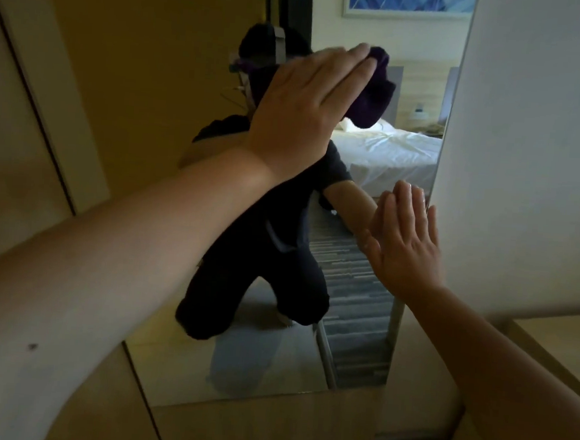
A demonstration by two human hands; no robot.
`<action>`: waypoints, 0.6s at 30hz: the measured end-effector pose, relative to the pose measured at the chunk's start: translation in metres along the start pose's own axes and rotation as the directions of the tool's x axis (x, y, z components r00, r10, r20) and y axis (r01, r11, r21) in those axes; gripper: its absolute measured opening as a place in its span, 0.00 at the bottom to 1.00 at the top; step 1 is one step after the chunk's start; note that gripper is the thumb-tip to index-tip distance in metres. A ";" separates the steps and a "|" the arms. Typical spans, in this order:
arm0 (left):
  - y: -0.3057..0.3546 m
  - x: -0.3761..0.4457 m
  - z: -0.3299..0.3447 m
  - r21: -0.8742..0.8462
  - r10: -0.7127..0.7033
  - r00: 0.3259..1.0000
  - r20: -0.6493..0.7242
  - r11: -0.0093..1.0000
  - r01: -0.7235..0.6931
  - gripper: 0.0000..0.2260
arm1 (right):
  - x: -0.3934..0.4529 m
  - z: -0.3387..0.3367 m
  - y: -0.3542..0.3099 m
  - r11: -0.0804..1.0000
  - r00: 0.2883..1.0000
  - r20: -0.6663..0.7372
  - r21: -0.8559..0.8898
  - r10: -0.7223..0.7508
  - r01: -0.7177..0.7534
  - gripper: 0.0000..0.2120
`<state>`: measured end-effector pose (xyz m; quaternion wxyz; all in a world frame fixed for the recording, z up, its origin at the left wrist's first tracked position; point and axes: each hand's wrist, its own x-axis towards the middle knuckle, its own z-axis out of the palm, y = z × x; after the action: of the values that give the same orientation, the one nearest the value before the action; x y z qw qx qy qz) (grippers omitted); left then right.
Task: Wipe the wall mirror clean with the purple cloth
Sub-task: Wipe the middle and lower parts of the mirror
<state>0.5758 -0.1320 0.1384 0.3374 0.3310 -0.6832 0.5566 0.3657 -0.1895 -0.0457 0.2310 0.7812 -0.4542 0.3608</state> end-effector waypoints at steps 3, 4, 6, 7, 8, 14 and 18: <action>0.007 -0.002 0.014 0.071 0.033 0.995 0.092 0.997 -0.040 0.20 | 0.001 0.006 0.004 1.000 0.999 -0.034 0.005 -0.012 0.012 0.34; 0.012 -0.010 0.017 0.107 0.028 0.992 0.122 0.993 -0.041 0.20 | 0.001 0.008 0.005 1.000 0.999 -0.045 0.004 -0.018 0.019 0.35; 0.023 -0.027 0.020 0.144 0.007 0.987 0.162 0.989 -0.031 0.22 | 0.001 0.010 0.008 0.999 0.997 -0.069 0.010 -0.032 0.033 0.35; 0.029 -0.037 0.020 0.149 0.005 0.985 0.174 0.988 -0.032 0.22 | 0.001 0.011 0.009 0.999 0.996 -0.083 0.020 -0.039 0.041 0.35; 0.035 -0.046 0.020 0.149 0.009 0.984 0.179 0.988 -0.036 0.22 | 0.001 0.011 0.009 0.998 0.994 -0.096 0.031 -0.044 0.048 0.34; 0.090 -0.139 0.029 0.092 0.086 0.968 0.235 0.990 -0.110 0.22 | -0.001 0.005 0.004 0.995 0.993 -0.114 0.094 -0.018 0.029 0.29; 0.134 -0.220 0.034 0.058 0.104 0.927 0.361 0.989 -0.133 0.26 | -0.002 -0.012 0.002 0.988 0.998 -0.057 0.154 -0.007 0.015 0.27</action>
<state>0.5833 -0.1270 -0.1209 0.1598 0.3982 -0.7286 0.5339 0.3589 -0.1814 -0.0401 0.1845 0.7887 -0.4138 0.4156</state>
